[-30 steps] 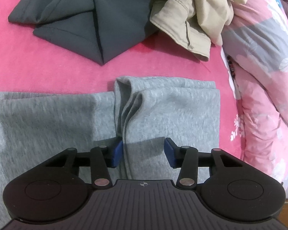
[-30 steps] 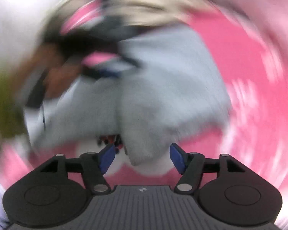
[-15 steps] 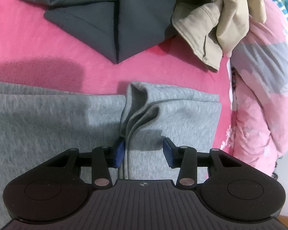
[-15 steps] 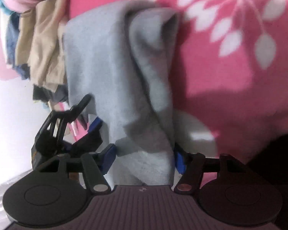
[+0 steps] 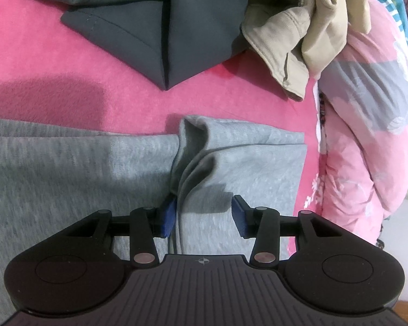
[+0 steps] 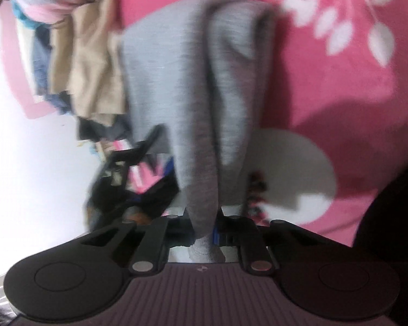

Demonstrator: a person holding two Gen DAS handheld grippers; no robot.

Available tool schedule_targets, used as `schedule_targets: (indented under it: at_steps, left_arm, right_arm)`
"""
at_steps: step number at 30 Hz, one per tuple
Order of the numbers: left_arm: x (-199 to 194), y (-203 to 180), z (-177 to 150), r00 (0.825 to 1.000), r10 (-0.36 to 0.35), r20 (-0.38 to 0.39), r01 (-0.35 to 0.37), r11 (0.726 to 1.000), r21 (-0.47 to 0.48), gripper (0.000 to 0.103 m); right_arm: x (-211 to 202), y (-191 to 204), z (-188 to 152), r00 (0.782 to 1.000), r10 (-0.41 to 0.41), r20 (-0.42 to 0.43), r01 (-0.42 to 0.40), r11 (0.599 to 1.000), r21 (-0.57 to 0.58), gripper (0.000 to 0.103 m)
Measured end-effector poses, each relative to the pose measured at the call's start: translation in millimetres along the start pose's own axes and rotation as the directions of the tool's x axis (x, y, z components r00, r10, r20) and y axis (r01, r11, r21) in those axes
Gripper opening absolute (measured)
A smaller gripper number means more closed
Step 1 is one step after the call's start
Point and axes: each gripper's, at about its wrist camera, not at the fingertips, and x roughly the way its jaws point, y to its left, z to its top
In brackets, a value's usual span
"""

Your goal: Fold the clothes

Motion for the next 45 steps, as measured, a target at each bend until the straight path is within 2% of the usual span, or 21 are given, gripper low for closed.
schedule_targets:
  at_steps: [1,3,7,11,16,18,21,24,26,28,32,34,38,42,45]
  left_arm:
    - [-1.2,0.8,-0.5,1.000,-0.009,0.001,0.009,1.000,-0.001,0.047]
    - [-4.2,2.4,-4.0,1.000,-0.029,0.006,0.029,1.000,-0.003,0.056]
    - [-11.6,8.6,-15.4,0.999,-0.046,-0.003,0.046,0.999,-0.011,0.059]
    - [-19.8,21.3,-27.3,0.996,-0.091,-0.004,0.091,0.992,-0.087,0.063]
    - [-21.9,31.8,-46.8,0.976,-0.214,0.045,0.219,0.952,-0.215,0.068]
    - [-13.5,31.3,-49.7,0.971,-0.235,0.040,0.237,0.941,-0.241,0.070]
    - [-0.3,24.5,-46.3,0.977,-0.209,0.036,0.211,0.948,-0.236,0.069]
    - [3.8,13.7,-35.2,0.979,-0.191,0.067,0.200,0.959,-0.200,0.069]
    - [4.4,7.1,-24.9,0.979,-0.182,0.093,0.196,0.964,-0.177,0.065]
    - [4.7,-0.4,-15.7,0.977,-0.177,0.120,0.195,0.968,-0.160,0.055]
    - [-1.5,-23.1,-12.4,0.982,-0.118,0.144,0.126,0.991,-0.047,0.007]
    - [-17.1,-37.0,-19.6,0.977,-0.092,0.190,0.087,0.996,0.033,0.007]
    - [-63.6,-48.3,-34.9,0.953,-0.111,0.281,0.085,0.991,0.105,0.007]
    - [-135.5,-42.8,-47.2,0.915,-0.107,0.389,0.052,0.987,0.150,0.007]
    - [-197.2,-30.6,-50.9,0.883,-0.066,0.465,-0.013,0.986,0.165,0.007]
  right_arm:
    - [-3.5,5.9,-0.7,1.000,0.022,-0.002,-0.022,1.000,-0.004,0.014]
    - [-8.6,19.9,0.9,0.998,0.064,-0.001,-0.064,0.998,-0.016,0.014]
    - [-13.6,40.6,9.9,0.992,0.128,0.010,-0.128,0.992,-0.017,0.014]
    - [-16.2,51.5,19.5,0.985,0.173,0.015,-0.173,0.985,-0.010,0.014]
    - [-21.4,54.5,27.8,0.980,0.199,0.008,-0.199,0.980,-0.010,0.014]
    - [-24.2,52.9,28.1,0.980,0.199,0.001,-0.199,0.980,-0.013,0.014]
    - [-28.1,50.2,25.7,0.982,0.190,-0.010,-0.190,0.981,-0.024,0.014]
    - [-31.3,49.1,21.9,0.985,0.174,-0.016,-0.174,0.984,-0.041,0.014]
    - [-33.4,48.4,19.3,0.987,0.162,-0.019,-0.163,0.985,-0.053,0.014]
    - [-35.5,47.6,16.7,0.988,0.151,-0.023,-0.152,0.986,-0.064,0.014]
    - [-39.3,48.2,11.2,0.991,0.128,-0.032,-0.130,0.987,-0.096,0.014]
    - [-39.3,59.0,6.3,0.993,0.113,-0.044,-0.119,0.981,-0.156,0.014]
    - [-35.9,88.5,-16.5,0.991,0.090,-0.098,-0.116,0.945,-0.306,0.014]
    - [-14.6,114.6,-54.1,0.978,0.080,-0.192,-0.153,0.904,-0.400,0.014]
    - [19.1,130.4,-94.6,0.952,0.070,-0.299,-0.203,0.874,-0.442,0.014]
